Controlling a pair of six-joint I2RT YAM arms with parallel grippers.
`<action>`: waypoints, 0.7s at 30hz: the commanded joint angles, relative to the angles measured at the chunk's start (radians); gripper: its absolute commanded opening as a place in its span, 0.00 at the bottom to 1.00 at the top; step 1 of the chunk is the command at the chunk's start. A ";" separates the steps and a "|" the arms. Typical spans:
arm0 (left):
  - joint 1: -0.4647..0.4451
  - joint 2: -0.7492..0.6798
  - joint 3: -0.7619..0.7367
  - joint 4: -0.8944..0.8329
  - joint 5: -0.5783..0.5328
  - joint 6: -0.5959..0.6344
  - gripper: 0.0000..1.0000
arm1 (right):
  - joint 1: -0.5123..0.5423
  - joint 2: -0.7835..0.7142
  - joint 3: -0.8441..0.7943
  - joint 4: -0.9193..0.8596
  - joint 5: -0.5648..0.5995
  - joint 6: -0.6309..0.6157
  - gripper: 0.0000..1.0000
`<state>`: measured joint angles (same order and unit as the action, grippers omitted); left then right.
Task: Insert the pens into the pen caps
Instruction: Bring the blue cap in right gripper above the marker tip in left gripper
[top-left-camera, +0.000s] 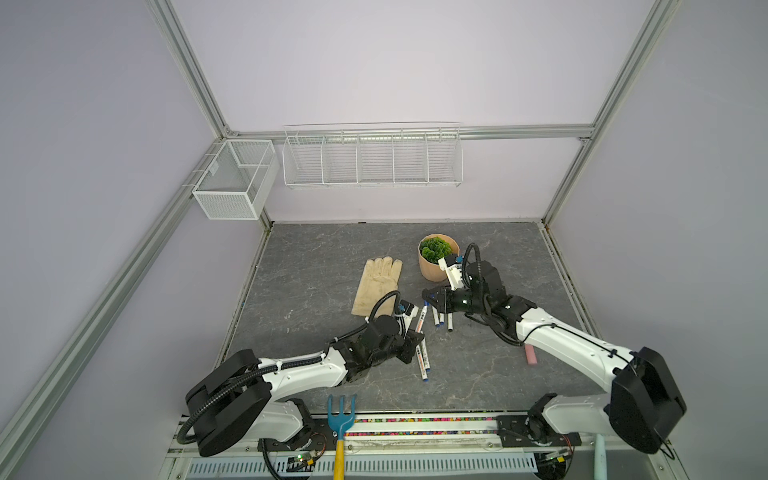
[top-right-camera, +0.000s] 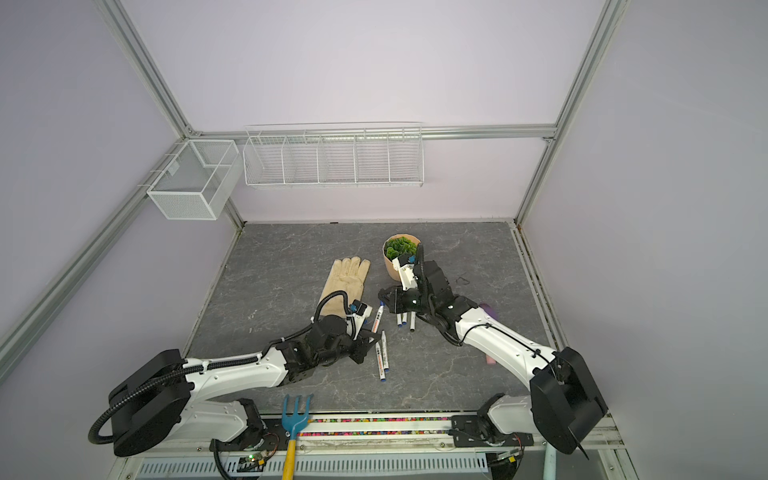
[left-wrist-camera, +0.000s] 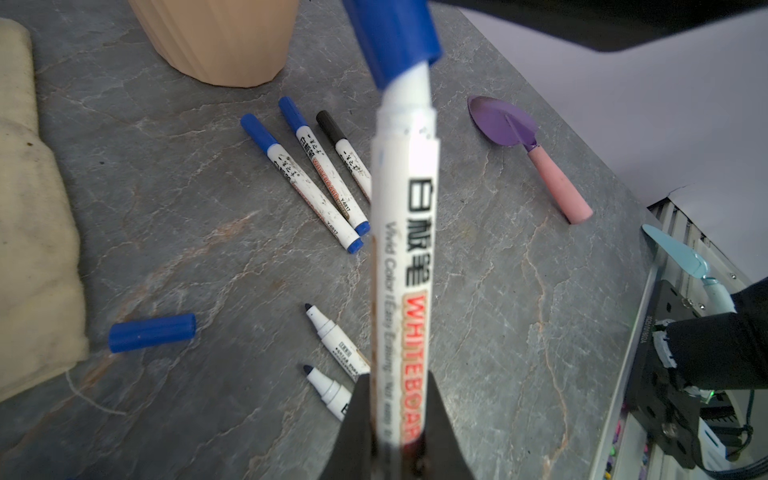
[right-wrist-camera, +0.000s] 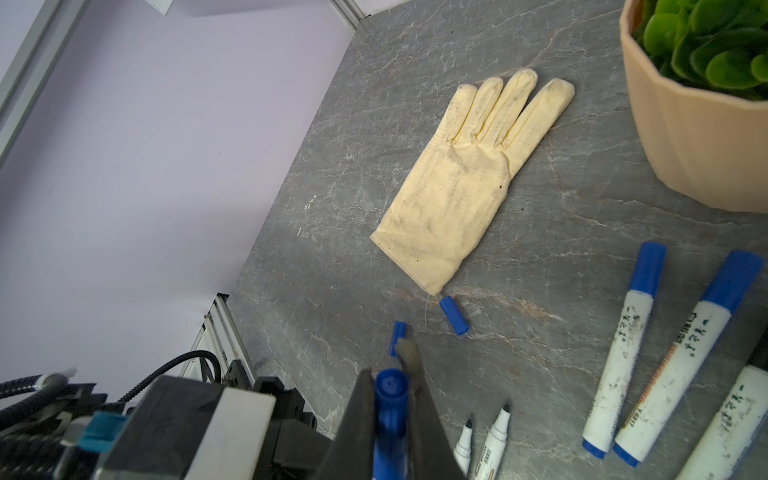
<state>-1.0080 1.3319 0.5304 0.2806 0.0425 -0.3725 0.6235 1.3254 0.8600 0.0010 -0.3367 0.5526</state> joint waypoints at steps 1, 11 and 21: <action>0.002 0.002 0.015 0.077 -0.036 -0.008 0.00 | 0.003 -0.041 -0.024 -0.032 -0.016 -0.012 0.08; 0.052 0.002 0.040 0.275 0.001 -0.075 0.00 | -0.035 -0.081 -0.022 -0.027 -0.186 -0.016 0.07; 0.086 0.034 0.097 0.288 0.051 -0.063 0.00 | -0.041 -0.059 0.039 -0.226 -0.372 -0.164 0.06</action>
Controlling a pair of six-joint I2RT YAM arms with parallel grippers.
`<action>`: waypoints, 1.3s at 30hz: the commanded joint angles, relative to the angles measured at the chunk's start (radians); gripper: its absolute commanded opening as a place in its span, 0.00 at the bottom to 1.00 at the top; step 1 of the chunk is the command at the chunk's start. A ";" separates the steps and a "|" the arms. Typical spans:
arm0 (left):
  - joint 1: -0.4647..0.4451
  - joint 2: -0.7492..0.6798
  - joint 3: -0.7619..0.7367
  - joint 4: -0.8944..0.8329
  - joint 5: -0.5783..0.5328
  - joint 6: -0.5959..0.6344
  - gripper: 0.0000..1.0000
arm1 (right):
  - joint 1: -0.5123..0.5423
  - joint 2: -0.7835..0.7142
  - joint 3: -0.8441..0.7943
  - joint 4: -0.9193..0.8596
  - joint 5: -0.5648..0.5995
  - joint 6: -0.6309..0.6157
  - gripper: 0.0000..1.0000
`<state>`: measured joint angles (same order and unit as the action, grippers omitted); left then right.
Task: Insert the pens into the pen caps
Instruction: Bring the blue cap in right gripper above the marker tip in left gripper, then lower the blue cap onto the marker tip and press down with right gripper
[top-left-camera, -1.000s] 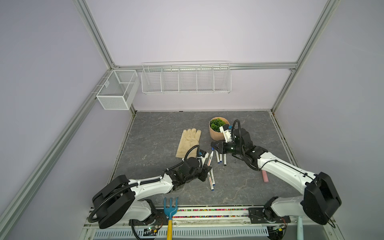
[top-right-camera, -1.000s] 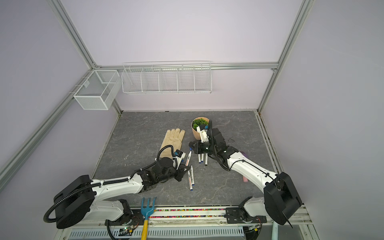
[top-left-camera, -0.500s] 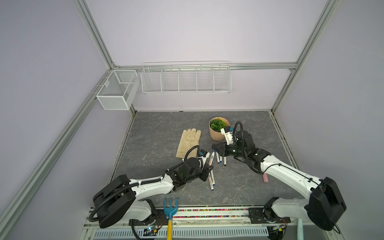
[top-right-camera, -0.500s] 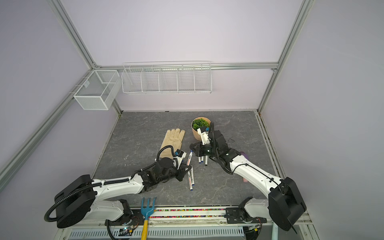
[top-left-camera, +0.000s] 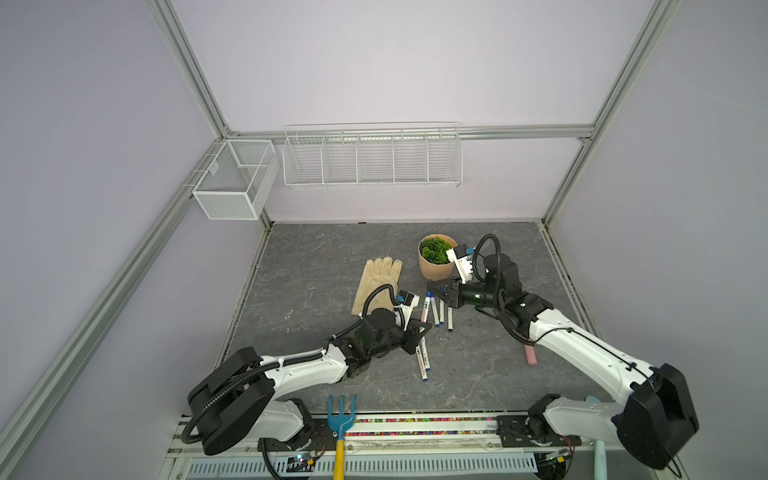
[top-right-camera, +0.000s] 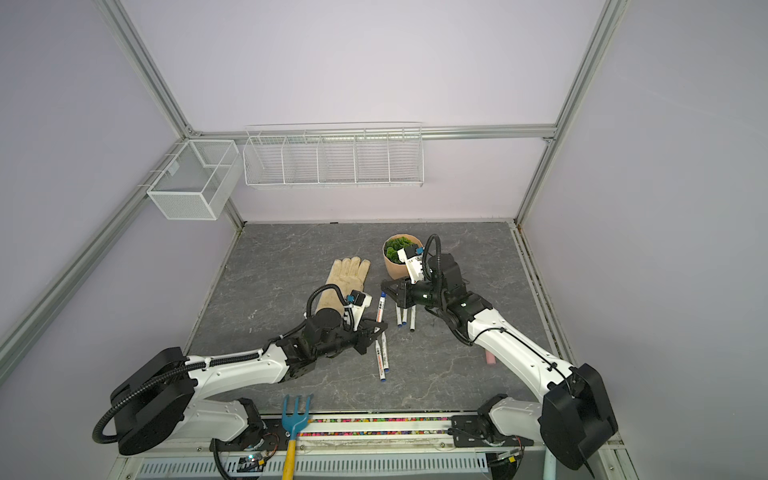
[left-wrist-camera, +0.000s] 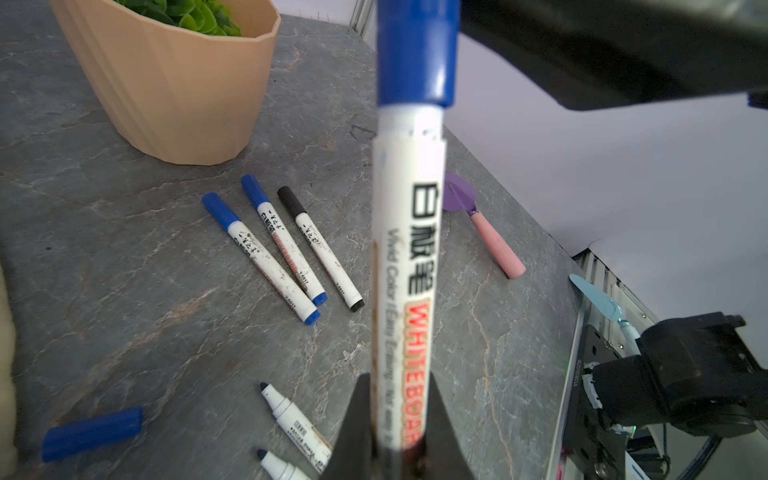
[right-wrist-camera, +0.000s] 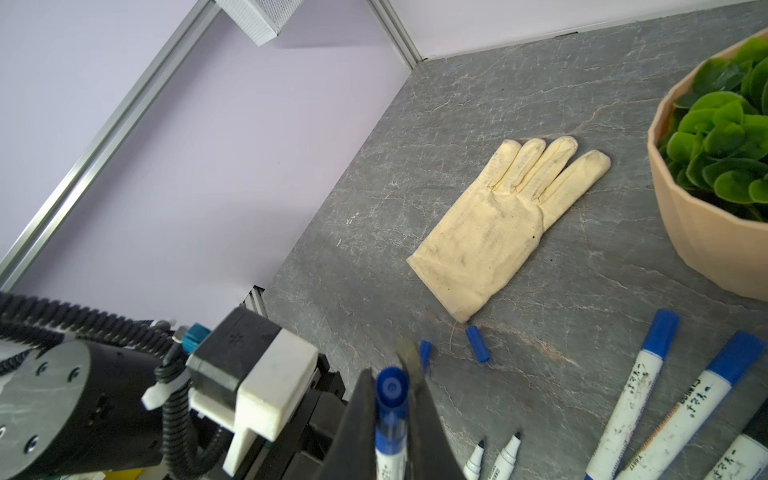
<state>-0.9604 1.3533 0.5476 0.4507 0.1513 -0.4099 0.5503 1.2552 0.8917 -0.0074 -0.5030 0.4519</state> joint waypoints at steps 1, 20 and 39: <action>0.040 0.016 0.081 0.121 -0.059 -0.026 0.00 | 0.032 0.014 0.015 -0.236 -0.219 -0.073 0.06; 0.040 0.001 0.129 -0.042 -0.066 0.144 0.00 | 0.033 0.045 0.097 -0.608 -0.257 -0.209 0.07; -0.055 -0.060 0.133 -0.280 -0.086 0.515 0.00 | 0.039 0.114 0.236 -0.784 -0.136 -0.325 0.07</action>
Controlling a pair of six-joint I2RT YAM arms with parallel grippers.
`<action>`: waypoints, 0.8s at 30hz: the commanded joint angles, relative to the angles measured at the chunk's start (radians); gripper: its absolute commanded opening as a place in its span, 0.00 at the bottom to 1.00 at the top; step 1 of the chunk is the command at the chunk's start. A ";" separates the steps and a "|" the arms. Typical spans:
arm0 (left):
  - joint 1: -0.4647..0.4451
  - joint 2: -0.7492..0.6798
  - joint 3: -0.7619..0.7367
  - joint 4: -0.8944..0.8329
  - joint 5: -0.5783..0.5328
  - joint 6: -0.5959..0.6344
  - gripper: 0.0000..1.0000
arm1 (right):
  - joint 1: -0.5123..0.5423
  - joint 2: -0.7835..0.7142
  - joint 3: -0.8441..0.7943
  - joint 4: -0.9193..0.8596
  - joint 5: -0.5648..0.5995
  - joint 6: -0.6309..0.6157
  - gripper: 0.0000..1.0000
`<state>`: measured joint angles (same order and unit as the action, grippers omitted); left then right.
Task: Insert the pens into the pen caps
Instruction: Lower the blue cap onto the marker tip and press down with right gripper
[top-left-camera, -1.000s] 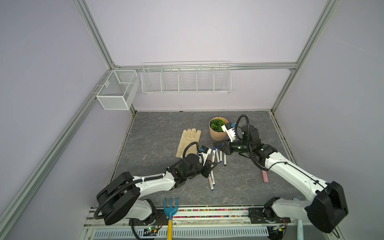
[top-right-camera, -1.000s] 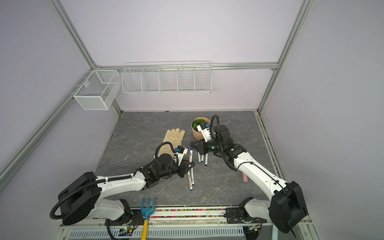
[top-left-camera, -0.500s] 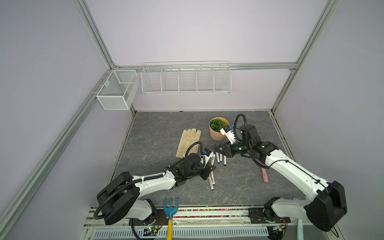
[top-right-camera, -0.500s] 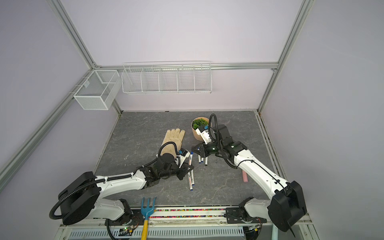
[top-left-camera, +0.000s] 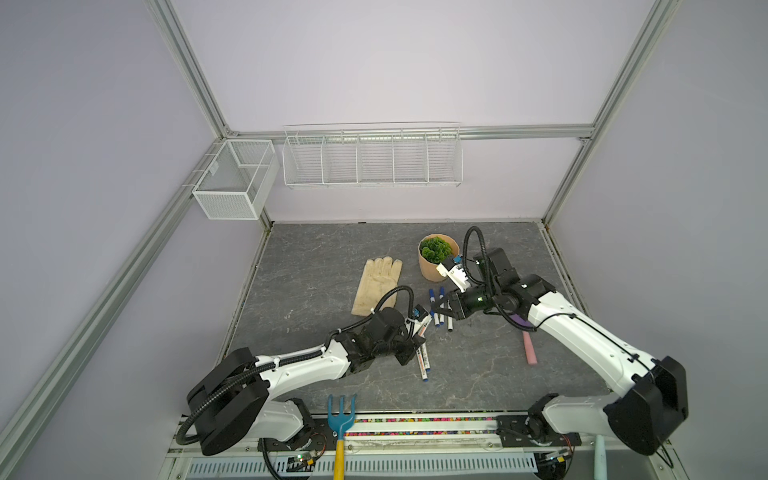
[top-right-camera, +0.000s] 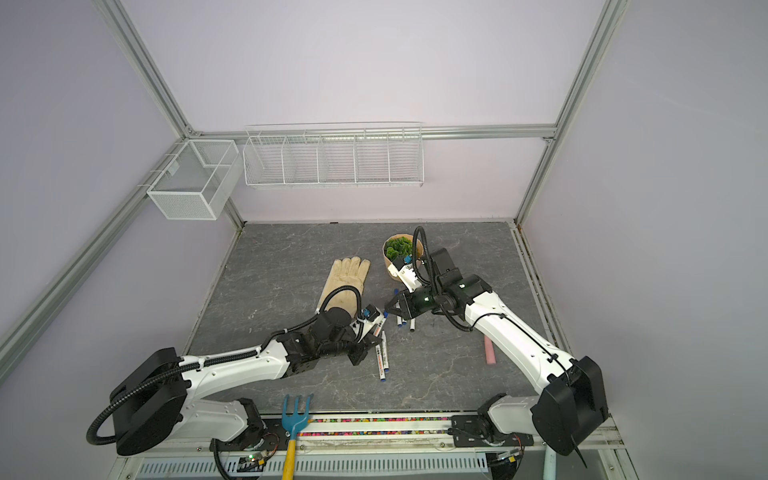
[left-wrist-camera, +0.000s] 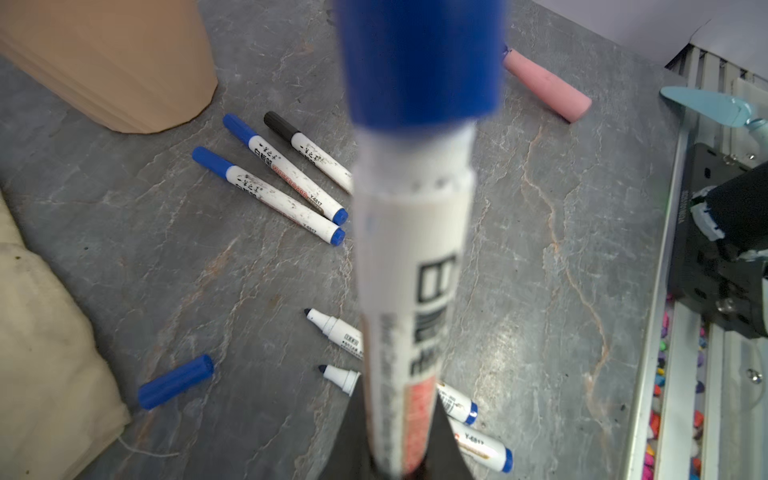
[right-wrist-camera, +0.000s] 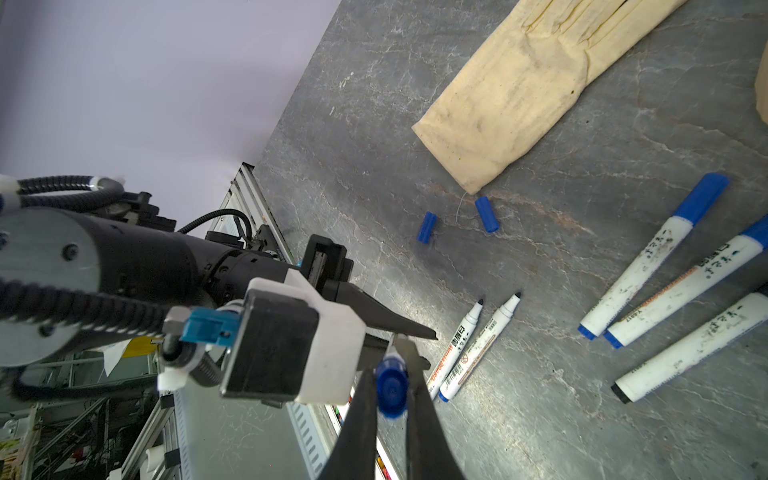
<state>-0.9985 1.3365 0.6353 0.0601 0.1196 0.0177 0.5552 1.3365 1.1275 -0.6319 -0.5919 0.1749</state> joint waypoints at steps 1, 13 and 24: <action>-0.020 -0.044 0.046 0.107 -0.059 0.091 0.00 | 0.035 0.038 0.006 -0.168 -0.042 -0.053 0.07; -0.023 -0.094 0.001 0.237 -0.025 0.010 0.00 | 0.043 0.038 -0.015 -0.176 -0.014 -0.038 0.07; -0.022 -0.100 0.008 0.300 -0.022 -0.038 0.00 | 0.054 0.052 -0.042 -0.161 -0.069 -0.013 0.07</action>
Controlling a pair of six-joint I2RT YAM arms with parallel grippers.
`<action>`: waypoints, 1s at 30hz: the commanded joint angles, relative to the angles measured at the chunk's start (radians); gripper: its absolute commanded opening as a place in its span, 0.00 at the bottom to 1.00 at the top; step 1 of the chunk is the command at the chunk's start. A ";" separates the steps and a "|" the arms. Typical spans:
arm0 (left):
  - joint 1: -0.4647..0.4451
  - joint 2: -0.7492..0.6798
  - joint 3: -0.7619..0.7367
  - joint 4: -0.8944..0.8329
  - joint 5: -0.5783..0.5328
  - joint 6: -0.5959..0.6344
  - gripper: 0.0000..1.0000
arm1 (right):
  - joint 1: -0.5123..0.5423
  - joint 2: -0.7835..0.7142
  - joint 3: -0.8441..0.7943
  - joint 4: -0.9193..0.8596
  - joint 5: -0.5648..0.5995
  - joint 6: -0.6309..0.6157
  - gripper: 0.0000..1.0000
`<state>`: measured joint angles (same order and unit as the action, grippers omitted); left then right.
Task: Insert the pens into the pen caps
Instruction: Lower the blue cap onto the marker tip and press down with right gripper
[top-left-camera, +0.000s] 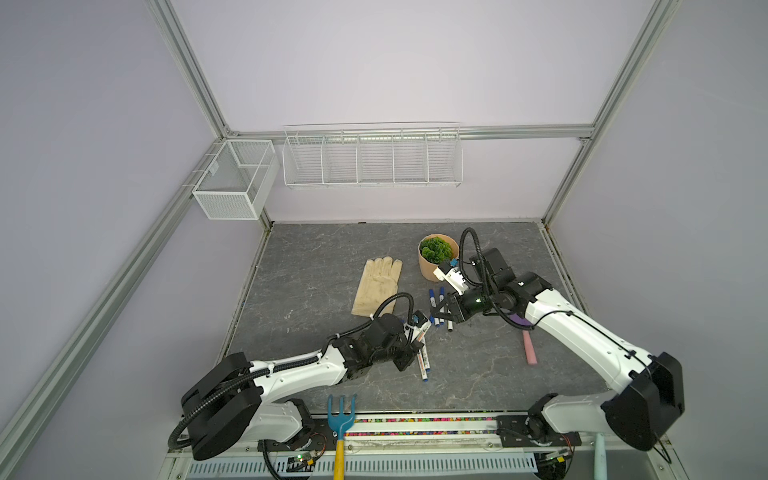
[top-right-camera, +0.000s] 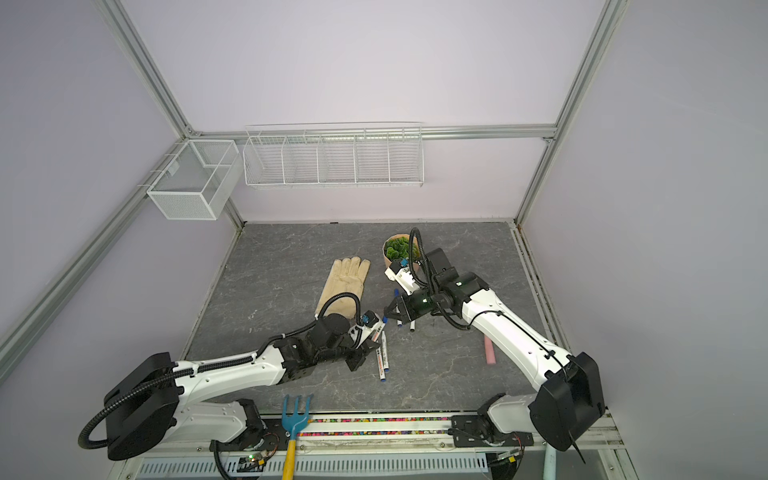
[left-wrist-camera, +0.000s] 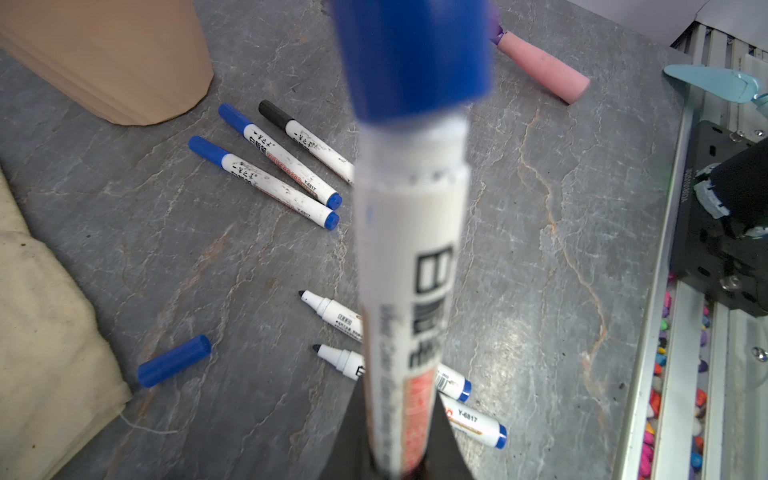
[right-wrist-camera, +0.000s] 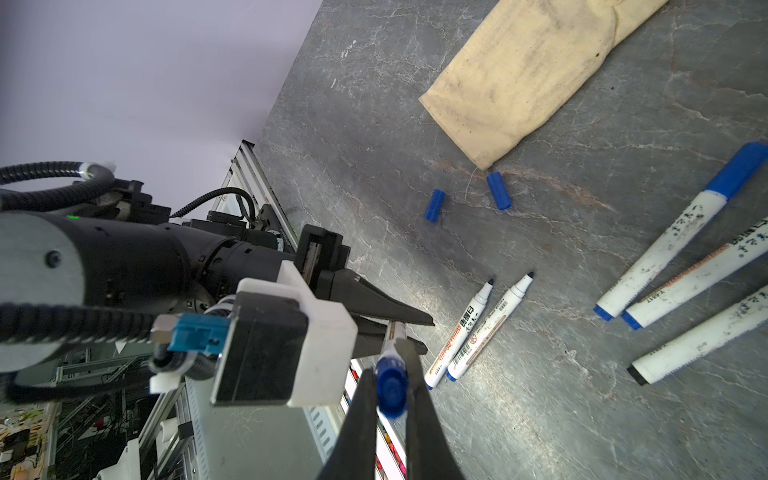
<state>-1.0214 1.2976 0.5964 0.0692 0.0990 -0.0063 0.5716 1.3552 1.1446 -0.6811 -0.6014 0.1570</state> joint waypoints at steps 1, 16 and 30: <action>0.001 -0.062 0.047 0.301 -0.005 -0.021 0.00 | 0.044 0.033 -0.066 -0.111 -0.069 0.009 0.07; 0.015 -0.027 0.103 0.327 -0.038 -0.019 0.00 | 0.116 0.045 -0.128 -0.169 -0.083 0.011 0.07; 0.015 -0.063 0.095 0.397 -0.055 -0.015 0.00 | 0.116 0.071 -0.131 -0.174 -0.109 0.039 0.07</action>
<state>-1.0214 1.3029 0.5861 0.0216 0.0795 -0.0105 0.6197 1.3640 1.0782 -0.6327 -0.5835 0.1806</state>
